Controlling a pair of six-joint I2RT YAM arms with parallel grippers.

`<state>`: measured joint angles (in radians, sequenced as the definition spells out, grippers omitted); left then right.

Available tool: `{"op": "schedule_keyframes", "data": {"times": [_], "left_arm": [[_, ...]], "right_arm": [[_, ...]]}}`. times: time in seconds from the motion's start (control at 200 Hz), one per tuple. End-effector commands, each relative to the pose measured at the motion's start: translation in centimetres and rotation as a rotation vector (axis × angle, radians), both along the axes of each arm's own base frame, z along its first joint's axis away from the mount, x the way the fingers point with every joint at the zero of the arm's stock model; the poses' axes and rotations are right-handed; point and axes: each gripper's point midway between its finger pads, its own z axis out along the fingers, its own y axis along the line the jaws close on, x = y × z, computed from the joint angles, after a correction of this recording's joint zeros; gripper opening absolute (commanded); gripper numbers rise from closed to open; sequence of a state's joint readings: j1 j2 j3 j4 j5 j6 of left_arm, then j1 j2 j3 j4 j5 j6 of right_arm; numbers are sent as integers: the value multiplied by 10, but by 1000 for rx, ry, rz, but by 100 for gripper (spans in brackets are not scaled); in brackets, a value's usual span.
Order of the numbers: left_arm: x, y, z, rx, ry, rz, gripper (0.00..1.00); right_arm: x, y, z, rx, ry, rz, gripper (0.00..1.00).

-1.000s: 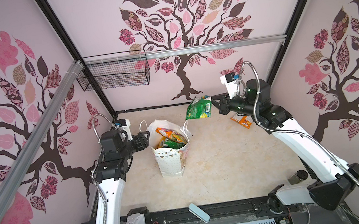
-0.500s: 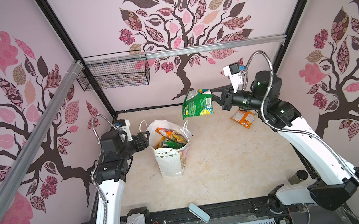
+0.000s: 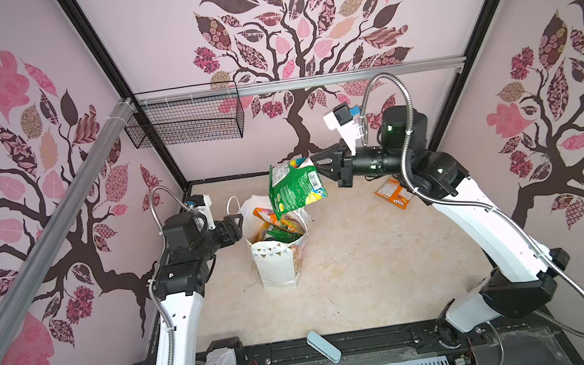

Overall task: Place the snacks into the paper bag
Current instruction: Place the snack in the paper bag.

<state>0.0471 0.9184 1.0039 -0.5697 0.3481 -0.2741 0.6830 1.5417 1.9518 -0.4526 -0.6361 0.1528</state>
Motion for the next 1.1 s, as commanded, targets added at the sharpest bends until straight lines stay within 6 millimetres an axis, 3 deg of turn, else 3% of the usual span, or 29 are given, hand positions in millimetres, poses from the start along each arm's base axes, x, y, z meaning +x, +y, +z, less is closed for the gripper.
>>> {"op": "schedule_keyframes", "data": {"times": [0.0, 0.305, 0.355, 0.375, 0.615, 1.095], "left_arm": [[-1, 3, -5, 3, 0, 14, 68], [-1, 3, -6, 6, 0, 16, 68], [-1, 3, -6, 5, 0, 14, 68], [-1, 3, -6, 6, 1, 13, 68], [-2, 3, -6, 7, 1, 14, 68], [-2, 3, -6, 5, 0, 10, 68]], "right_arm": [[1, 11, -9, -48, -17, 11, 0], [24, 47, -50, -156, 44, 52, 0], [29, 53, -65, -189, 68, 51, 0], [29, 53, -59, -183, 54, 49, 0], [38, 70, -82, -262, 43, 27, 0], [57, 85, -97, -281, 34, -23, 0]]}}
